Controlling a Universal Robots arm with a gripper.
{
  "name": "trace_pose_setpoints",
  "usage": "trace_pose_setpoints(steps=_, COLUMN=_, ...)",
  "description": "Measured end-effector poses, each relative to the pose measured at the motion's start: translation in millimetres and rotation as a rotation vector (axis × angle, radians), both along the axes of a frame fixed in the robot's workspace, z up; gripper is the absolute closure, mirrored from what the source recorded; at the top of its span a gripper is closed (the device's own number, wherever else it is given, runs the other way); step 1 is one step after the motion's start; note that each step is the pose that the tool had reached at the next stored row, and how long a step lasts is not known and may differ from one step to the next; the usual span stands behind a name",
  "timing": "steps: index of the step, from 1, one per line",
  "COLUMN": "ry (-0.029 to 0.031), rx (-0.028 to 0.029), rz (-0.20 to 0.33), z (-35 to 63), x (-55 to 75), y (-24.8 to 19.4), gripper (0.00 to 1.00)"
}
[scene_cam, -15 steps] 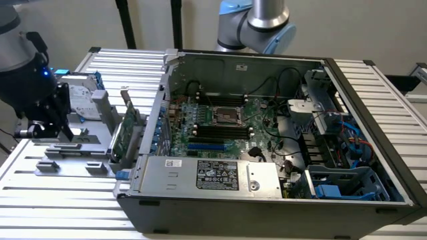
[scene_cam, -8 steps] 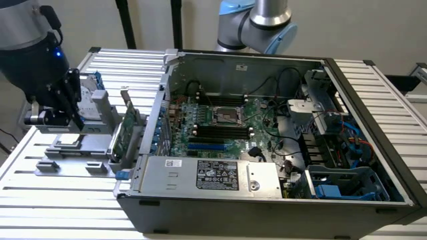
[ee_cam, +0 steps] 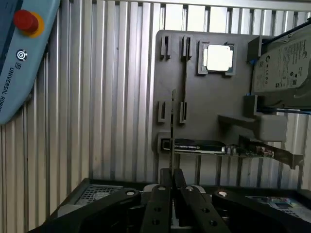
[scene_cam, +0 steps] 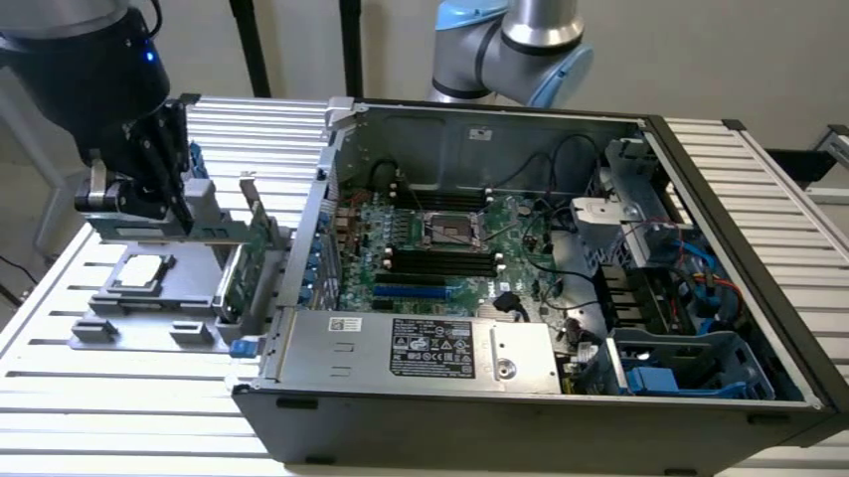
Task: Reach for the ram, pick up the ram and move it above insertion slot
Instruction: 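Pick up the ram and move it above insertion slot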
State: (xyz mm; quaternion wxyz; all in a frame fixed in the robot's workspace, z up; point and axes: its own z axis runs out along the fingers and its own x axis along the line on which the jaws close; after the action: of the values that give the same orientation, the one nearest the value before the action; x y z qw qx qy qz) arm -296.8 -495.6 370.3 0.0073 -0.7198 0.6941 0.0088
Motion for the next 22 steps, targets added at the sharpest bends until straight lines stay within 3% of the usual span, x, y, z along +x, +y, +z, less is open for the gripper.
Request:
trace_pose_setpoints(steps=6, ry=0.0, rx=-0.0001, rz=0.0, z=26.4, x=27.4, y=0.7, gripper=0.86)
trace_pose_setpoints(steps=9, ry=-0.0001, rx=0.0004, rz=0.0, z=33.7, x=40.9, y=1.1, gripper=0.86)
trace_pose_setpoints(steps=15, ry=-0.0001, rx=0.0051, rz=0.0, z=34.9, x=68.3, y=1.6, gripper=0.86)
trace_pose_setpoints(steps=22, ry=0.0001, rx=0.0062, rz=0.0, z=34.9, x=100.1, y=2.4, gripper=0.86)
